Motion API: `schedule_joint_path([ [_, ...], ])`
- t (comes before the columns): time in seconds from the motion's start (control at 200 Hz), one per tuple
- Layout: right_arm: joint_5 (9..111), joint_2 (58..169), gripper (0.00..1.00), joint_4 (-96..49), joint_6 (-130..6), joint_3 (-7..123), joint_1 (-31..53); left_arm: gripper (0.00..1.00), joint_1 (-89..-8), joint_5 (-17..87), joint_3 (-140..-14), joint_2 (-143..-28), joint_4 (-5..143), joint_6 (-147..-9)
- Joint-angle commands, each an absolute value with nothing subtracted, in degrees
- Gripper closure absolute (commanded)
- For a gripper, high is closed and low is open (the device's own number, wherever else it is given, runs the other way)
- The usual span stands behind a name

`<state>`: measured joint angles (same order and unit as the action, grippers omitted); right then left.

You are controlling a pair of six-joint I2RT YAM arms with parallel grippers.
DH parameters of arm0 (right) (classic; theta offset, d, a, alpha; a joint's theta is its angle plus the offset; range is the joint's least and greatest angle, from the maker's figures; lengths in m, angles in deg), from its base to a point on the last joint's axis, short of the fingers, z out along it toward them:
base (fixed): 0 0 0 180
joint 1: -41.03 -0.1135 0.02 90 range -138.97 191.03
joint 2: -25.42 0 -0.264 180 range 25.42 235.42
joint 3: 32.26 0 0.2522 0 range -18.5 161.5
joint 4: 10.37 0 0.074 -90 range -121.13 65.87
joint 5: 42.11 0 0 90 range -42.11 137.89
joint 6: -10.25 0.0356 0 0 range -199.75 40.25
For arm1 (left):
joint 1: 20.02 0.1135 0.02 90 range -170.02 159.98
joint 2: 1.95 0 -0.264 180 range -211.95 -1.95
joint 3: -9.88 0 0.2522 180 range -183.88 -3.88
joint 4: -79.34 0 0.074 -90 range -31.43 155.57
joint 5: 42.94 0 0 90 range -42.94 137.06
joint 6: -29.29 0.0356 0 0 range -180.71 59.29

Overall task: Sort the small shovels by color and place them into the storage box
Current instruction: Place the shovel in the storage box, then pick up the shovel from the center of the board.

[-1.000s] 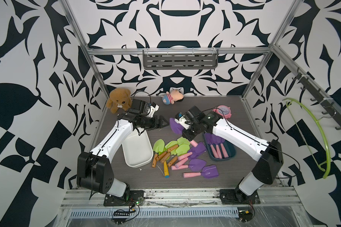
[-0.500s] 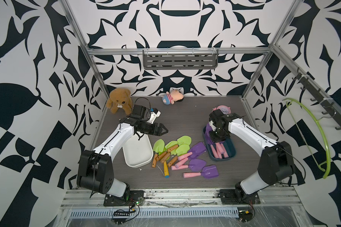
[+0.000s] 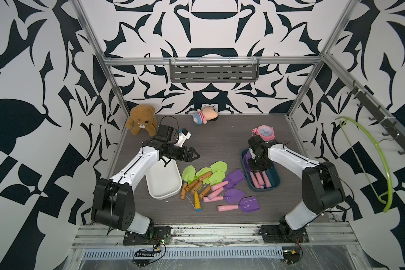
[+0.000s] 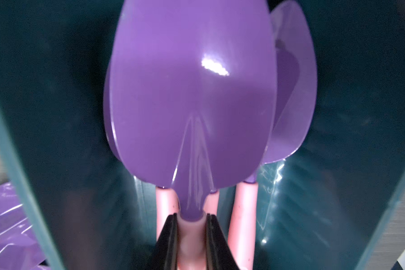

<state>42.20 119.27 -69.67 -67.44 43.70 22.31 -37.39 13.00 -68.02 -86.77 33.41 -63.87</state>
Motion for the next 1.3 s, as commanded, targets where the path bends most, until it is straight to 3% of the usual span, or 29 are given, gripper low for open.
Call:
schedule_joint_path([
  [0.0, 42.2, 119.4, 0.74, -67.5, -66.5, 43.7, 22.5, 0.09, -37.3, 12.3, -67.6, -85.7, 33.1, -62.6],
  [0.24, 41.2, 119.1, 0.69, -69.3, -66.5, 43.6, 22.6, 0.09, -37.3, 12.5, -67.9, -86.1, 32.8, -62.5],
  [0.61, 41.2, 115.7, 0.73, -71.7, -64.2, 43.5, 22.6, 0.09, -37.3, 12.5, -67.7, -86.5, 32.7, -62.1],
  [0.86, 47.5, 104.6, 0.72, -71.1, -59.2, 44.4, 21.0, 0.10, -37.3, 12.6, -66.7, -84.8, 30.7, -54.3],
  [1.03, 48.9, 99.8, 0.72, -67.2, -47.3, 42.0, 12.7, 0.12, -37.4, 10.1, -66.1, -84.8, 29.5, -50.9],
  [1.295, 45.1, 101.5, 0.70, -63.8, -32.4, 38.8, 1.2, 0.14, -42.9, 11.0, -66.0, -85.9, 28.2, -49.1],
])
